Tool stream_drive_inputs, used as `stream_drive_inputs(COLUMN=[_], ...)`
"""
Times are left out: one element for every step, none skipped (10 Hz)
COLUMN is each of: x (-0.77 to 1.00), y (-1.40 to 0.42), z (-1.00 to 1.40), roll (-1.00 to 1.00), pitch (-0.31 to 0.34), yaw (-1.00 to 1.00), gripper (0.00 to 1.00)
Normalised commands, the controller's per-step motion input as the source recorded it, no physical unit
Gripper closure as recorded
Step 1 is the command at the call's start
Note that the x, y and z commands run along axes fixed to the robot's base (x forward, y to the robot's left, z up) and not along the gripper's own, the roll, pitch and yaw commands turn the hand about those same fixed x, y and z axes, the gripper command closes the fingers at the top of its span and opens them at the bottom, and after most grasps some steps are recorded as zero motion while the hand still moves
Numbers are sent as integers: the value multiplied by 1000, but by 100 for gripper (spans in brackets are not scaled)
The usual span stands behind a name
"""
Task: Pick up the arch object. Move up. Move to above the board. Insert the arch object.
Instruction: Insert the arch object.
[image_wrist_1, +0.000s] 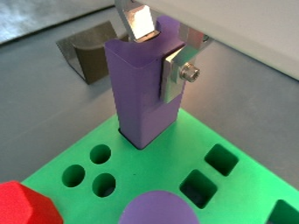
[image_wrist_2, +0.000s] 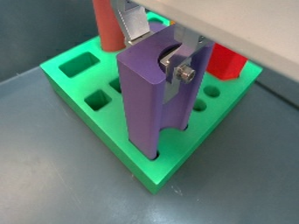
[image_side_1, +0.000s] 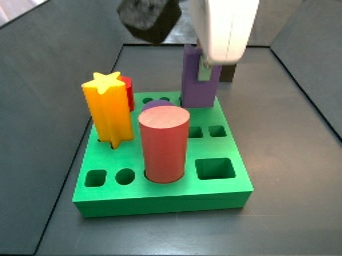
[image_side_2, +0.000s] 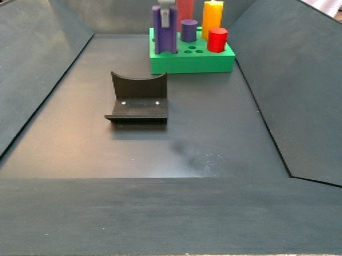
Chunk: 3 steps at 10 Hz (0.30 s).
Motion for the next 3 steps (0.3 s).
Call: stream_drive_inputs(x=[-37,0,0], y=[0,0,0], z=[0,0,0], roll=[0,4,0], pitch=[0,0,0], yaw=[-123,0,0], gripper=[100,100,100])
